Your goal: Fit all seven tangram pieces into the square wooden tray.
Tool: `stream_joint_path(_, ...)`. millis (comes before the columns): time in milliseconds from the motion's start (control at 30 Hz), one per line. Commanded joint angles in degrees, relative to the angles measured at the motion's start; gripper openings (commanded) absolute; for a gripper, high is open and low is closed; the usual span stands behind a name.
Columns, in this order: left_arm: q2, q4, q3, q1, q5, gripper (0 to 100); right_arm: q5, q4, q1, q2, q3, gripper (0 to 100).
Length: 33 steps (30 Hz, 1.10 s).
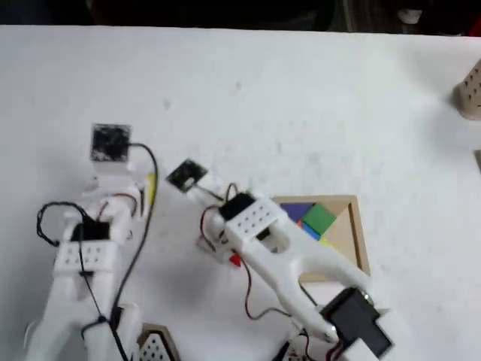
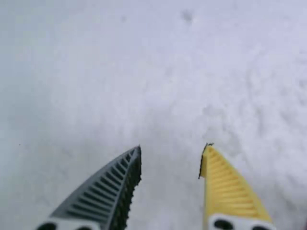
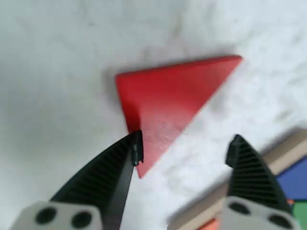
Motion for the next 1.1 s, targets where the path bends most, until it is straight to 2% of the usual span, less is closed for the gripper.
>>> stream_joint_path(0,6.99,-0.53,-7.82,-4.35,4.57,23,-0.53,-6.20,-2.95,-2.86,3.08,31.2)
stream_joint_path(267,11.91,-0.44,-11.87,-7.87,8.18,23,-0.53,-9.98,-4.53,0.22,4.57,31.2)
stream_joint_path(533,11.82,-0.09,-11.78,-7.87,8.09,23,-0.53,-7.78,6.55,3.12,1.14,30.2)
stream_joint_path(733,11.82,-0.09,-11.78,-7.78,8.00,23,0.00,-7.96,12.35,3.03,1.14,15.9)
stream_joint_path(1067,11.82,0.00,-11.69,-7.69,8.00,23,0.00,-7.69,21.32,3.38,-1.93,18.3)
